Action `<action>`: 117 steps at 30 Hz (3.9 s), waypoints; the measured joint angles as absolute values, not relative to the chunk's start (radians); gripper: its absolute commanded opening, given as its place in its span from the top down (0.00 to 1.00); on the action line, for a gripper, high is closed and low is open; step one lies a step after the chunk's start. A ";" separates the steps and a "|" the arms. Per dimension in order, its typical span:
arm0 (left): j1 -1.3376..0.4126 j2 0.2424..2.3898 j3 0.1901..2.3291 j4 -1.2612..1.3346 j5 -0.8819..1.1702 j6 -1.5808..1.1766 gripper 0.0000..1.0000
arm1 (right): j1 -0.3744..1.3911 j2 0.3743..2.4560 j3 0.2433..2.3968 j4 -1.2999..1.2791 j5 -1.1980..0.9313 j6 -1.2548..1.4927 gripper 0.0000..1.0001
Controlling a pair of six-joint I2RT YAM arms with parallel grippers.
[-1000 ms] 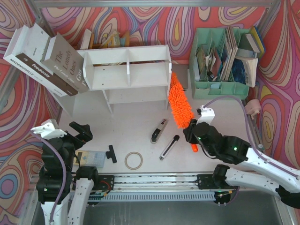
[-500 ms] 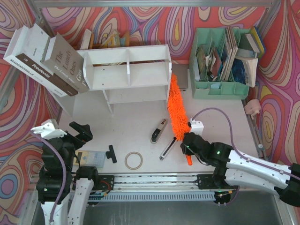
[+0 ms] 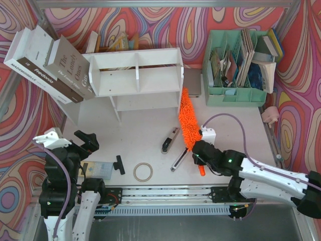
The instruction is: Dust the bookshelf with a duster
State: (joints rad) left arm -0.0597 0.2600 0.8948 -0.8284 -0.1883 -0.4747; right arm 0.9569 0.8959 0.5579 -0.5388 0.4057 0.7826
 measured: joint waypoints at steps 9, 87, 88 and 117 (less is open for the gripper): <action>-0.060 0.260 0.895 -0.828 -0.188 -0.475 0.02 | 0.953 0.686 0.752 -0.560 0.519 0.656 1.00; -0.060 0.606 1.336 -0.840 0.119 -0.694 0.02 | 0.963 0.580 0.823 -0.205 0.234 0.124 1.00; -0.060 0.606 1.333 -0.836 0.121 -0.705 0.02 | 0.963 0.588 0.823 -0.192 0.226 0.119 1.00; -0.631 0.974 1.273 -0.416 -0.368 -0.669 0.06 | 0.963 0.728 0.860 -0.096 0.121 0.071 1.00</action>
